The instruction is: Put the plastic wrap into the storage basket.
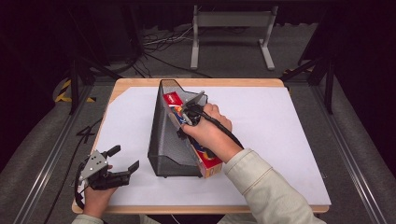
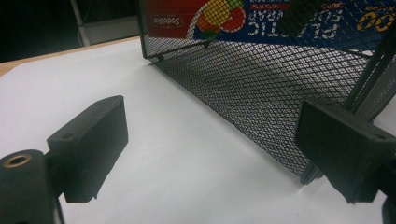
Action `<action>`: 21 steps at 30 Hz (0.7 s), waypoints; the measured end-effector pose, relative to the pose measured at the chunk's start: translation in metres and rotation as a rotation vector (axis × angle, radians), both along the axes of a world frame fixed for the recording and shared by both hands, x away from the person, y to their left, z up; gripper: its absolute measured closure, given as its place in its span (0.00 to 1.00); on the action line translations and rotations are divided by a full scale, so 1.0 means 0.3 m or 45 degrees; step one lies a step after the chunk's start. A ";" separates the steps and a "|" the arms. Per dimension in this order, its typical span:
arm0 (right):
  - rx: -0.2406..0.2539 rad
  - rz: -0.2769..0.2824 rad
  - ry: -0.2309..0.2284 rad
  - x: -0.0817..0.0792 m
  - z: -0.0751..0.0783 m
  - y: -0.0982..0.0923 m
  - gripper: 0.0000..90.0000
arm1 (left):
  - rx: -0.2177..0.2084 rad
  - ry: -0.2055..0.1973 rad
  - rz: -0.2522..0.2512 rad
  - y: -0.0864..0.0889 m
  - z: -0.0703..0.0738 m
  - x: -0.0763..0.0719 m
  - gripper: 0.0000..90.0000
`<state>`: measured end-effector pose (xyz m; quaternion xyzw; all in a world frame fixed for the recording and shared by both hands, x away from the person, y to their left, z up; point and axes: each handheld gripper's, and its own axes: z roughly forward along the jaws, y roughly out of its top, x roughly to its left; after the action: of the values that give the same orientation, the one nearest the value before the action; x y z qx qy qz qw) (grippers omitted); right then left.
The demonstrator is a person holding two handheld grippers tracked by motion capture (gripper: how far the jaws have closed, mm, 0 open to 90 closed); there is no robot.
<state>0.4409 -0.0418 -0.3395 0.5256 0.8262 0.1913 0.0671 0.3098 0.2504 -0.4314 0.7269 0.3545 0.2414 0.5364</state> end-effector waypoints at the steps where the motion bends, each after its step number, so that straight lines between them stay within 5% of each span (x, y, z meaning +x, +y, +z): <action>1: -0.002 0.001 0.007 0.005 -0.002 0.000 0.44 | 0.000 -0.002 -0.001 0.000 0.000 0.000 0.12; 17: -0.016 0.034 0.012 0.016 -0.007 -0.004 0.42 | 0.007 -0.002 -0.005 -0.001 0.001 0.002 0.12; 21: -0.050 0.057 0.082 0.030 -0.028 -0.004 0.42 | 0.002 0.002 -0.003 0.000 0.000 0.000 0.12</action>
<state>0.4500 -0.0429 -0.3480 0.5114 0.8431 0.1598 0.0465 0.3099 0.2503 -0.4314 0.7280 0.3537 0.2405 0.5358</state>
